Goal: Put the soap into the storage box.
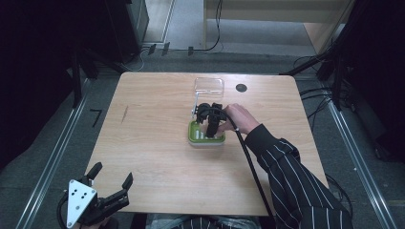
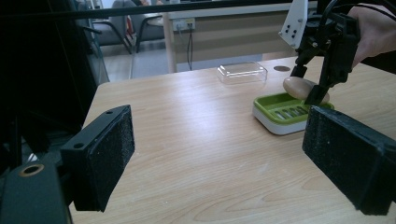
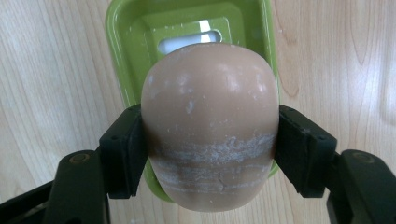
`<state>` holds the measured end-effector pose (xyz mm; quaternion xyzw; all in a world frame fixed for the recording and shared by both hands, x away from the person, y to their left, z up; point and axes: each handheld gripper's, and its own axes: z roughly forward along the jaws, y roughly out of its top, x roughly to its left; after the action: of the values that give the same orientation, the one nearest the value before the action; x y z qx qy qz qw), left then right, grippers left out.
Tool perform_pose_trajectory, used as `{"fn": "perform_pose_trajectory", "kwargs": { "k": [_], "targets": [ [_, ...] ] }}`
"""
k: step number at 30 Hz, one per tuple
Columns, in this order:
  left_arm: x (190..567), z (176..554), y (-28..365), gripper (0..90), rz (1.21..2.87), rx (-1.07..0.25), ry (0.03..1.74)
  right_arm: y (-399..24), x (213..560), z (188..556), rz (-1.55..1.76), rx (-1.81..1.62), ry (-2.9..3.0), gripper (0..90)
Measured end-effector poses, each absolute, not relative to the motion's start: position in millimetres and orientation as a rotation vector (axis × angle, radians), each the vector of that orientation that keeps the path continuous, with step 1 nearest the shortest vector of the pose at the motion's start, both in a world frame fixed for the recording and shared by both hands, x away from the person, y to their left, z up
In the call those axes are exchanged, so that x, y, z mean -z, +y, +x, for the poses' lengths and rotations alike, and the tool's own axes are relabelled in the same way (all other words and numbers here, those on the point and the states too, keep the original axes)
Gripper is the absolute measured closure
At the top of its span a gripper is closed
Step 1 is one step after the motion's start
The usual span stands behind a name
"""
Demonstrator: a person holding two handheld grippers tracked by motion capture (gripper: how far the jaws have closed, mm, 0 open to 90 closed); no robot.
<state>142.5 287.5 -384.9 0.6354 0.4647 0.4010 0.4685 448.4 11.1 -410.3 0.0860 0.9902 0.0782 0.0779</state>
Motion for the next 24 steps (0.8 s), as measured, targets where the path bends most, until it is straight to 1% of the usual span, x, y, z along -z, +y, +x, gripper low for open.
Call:
{"fn": "perform_pose_trajectory", "kwargs": {
  "k": [24],
  "targets": [
    [384.8,142.6,287.2,9.5,1.558,-0.984,1.135,15.1,427.1,453.7,0.363,-0.142,2.996,32.7]
  ]
}}
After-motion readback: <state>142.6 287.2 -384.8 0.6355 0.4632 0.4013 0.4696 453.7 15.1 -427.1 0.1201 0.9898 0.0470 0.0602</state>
